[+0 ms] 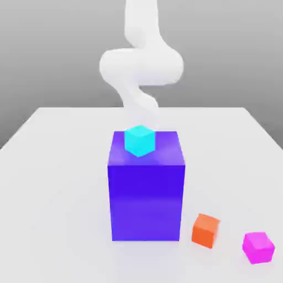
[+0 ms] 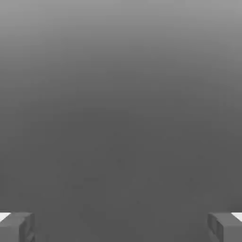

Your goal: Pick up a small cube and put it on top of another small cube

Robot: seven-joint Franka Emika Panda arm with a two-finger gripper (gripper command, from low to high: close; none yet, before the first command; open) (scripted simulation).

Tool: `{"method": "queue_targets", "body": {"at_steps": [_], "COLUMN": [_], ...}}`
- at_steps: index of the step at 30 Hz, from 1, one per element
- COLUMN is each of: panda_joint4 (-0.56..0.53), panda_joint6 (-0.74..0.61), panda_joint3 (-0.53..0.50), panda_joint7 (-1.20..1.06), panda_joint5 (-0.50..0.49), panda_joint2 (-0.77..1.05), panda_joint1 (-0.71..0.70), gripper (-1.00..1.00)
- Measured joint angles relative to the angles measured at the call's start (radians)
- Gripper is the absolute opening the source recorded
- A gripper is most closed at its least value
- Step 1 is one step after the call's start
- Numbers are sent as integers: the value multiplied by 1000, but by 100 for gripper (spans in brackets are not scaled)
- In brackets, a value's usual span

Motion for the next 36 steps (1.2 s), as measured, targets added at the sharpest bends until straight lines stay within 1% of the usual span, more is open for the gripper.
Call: {"method": "queue_targets", "body": {"at_steps": [11, 20, 27, 29, 32, 33, 36], "panda_joint4": [-38, -70, -93, -85, -63, -59, -59], "panda_joint6": [143, 261, 355, 401, 482, 497, 496], "panda_joint3": [52, 114, 194, 187, 146, 138, 138], "panda_joint7": [-364, -688, -938, -945, -921, -916, -916], "panda_joint5": [-84, -108, -124, -148, -191, -198, -198], "panda_joint2": [407, 731, 981, 1054, 1163, 1182, 1182], "panda_joint1": [146, 261, 288, 302, 337, 345, 345], "gripper": [0, 0, 0, 0, 0, -100, -100]}}
